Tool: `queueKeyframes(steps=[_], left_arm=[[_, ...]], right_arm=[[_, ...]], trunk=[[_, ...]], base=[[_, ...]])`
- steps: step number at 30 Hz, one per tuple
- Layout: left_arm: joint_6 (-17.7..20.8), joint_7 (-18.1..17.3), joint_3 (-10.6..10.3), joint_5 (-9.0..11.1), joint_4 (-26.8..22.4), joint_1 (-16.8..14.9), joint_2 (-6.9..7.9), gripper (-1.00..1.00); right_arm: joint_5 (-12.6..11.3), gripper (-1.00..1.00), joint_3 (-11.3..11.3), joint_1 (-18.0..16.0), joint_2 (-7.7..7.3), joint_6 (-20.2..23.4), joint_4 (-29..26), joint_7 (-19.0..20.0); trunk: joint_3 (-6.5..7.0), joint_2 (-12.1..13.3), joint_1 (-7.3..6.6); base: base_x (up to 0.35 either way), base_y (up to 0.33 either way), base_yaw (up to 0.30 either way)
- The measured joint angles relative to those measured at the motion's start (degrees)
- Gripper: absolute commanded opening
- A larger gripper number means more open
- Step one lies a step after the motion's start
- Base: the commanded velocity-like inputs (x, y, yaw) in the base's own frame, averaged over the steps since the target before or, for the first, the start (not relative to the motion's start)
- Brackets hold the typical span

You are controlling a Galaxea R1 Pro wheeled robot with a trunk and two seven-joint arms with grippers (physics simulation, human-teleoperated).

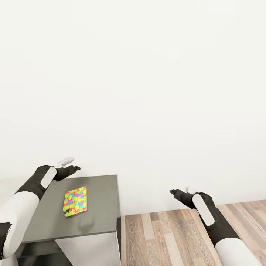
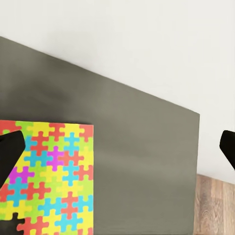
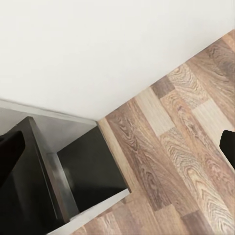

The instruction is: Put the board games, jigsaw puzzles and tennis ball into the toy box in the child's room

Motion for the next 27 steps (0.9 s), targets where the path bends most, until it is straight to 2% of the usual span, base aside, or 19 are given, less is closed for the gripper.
queueKeyframes(steps=[22,27], left_arm=[[0.0,0.7,-0.1,-0.1,0.1,0.0,0.27,1.00],[-0.2,3.3,0.1,-0.4,0.2,0.0,0.48,1.00]], right_arm=[[0.0,1.00,0.0,0.0,0.00,0.0,0.2,0.1],[0.0,1.00,0.0,0.0,0.00,0.0,0.2,0.1]], trunk=[[-2.05,0.0,0.00],[-2.52,0.0,0.00]], base=[[0.001,0.000,0.000],[0.000,0.000,0.000]])
